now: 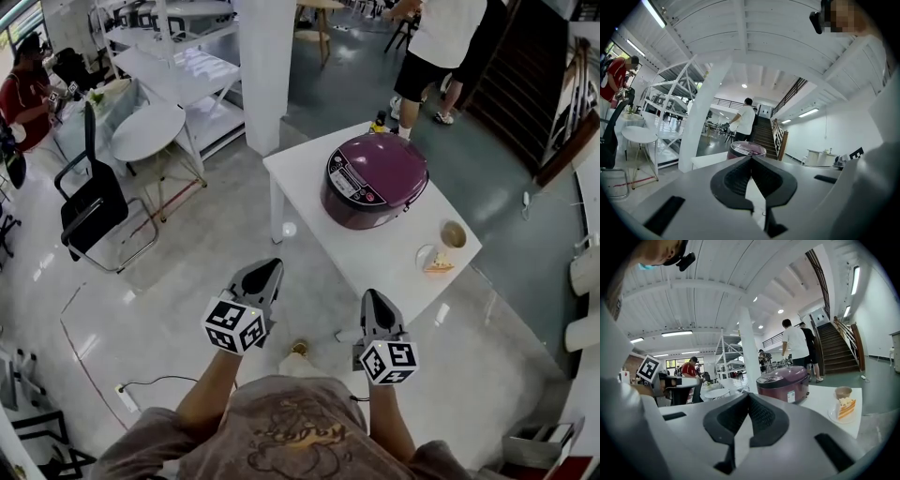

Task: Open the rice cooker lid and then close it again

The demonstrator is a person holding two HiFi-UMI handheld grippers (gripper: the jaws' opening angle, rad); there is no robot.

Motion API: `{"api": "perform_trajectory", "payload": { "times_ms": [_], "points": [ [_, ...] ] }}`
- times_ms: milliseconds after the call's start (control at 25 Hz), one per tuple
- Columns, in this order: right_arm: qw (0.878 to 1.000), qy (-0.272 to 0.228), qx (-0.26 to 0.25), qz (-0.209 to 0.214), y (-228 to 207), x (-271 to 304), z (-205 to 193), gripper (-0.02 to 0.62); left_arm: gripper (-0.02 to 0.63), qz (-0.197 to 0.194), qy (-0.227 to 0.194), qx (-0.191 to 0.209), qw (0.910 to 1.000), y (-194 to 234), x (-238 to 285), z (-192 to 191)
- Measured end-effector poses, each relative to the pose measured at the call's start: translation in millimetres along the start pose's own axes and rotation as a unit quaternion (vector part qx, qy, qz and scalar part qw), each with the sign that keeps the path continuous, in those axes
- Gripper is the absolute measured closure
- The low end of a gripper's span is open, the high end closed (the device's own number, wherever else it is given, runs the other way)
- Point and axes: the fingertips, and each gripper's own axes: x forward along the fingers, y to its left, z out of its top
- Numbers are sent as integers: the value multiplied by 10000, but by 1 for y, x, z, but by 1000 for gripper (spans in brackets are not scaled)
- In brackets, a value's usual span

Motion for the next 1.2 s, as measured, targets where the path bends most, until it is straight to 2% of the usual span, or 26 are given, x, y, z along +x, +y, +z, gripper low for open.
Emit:
{"api": "perform_trajectory", "payload": {
  "times_ms": [440, 680, 1000, 1200],
  "points": [
    [9997, 19, -13, 227, -64, 69, 21, 594, 584, 219, -82, 22, 9997, 10, 84, 15],
    [9995, 92, -2, 312, -78, 89, 22, 594, 584, 226, -79, 5, 9997, 11, 109, 18],
    [9997, 104, 42, 213, -104, 120, 27, 594, 584, 125, -24, 27, 9999, 21, 151, 23],
    [10000, 26, 67, -31, -127, 138, 38, 594, 584, -67, 67, 75, 9999, 30, 187, 29]
  ]
}}
